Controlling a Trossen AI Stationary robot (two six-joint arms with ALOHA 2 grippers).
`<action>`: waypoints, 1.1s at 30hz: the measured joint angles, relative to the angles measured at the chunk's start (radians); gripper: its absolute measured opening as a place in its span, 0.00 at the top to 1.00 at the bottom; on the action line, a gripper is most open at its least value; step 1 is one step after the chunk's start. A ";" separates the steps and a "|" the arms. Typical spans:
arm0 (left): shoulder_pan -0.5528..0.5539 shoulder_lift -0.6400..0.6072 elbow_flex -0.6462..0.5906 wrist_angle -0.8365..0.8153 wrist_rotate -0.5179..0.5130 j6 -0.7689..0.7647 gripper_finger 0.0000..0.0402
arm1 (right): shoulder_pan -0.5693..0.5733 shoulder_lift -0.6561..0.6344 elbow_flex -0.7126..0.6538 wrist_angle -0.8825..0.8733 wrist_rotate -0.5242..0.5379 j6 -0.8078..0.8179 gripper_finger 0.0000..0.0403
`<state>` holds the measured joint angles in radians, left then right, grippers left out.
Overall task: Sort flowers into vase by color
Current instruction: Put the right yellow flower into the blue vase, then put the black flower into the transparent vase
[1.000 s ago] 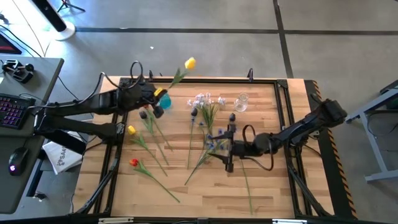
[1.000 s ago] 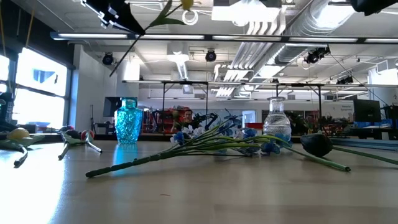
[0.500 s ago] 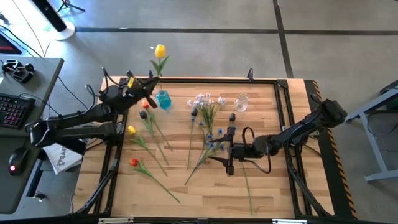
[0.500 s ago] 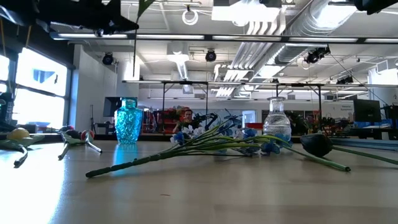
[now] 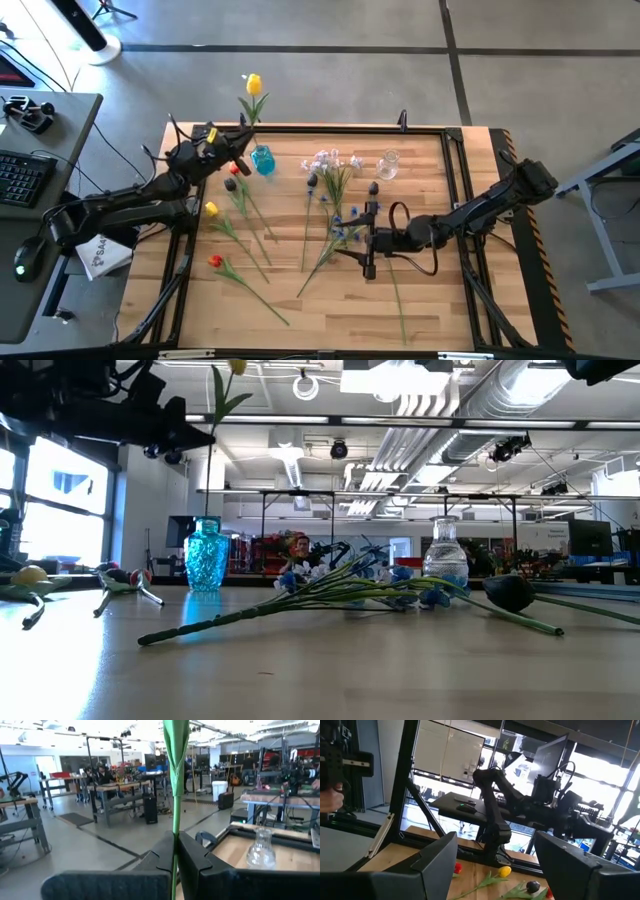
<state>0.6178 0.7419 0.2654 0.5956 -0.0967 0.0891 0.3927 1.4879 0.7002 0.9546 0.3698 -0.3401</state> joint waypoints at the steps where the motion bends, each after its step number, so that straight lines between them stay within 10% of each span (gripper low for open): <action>1: 0.000 0.000 -0.007 0.002 0.000 0.000 1.00 | 0.000 0.000 0.000 0.000 0.000 0.000 0.35; 33: -0.046 -0.079 0.033 -0.147 0.003 0.074 0.65 | -0.013 0.000 0.000 -0.022 0.007 0.082 0.35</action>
<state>0.5718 0.6631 0.2980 0.4482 -0.0933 0.1628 0.3797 1.4883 0.7002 0.9330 0.3769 -0.2585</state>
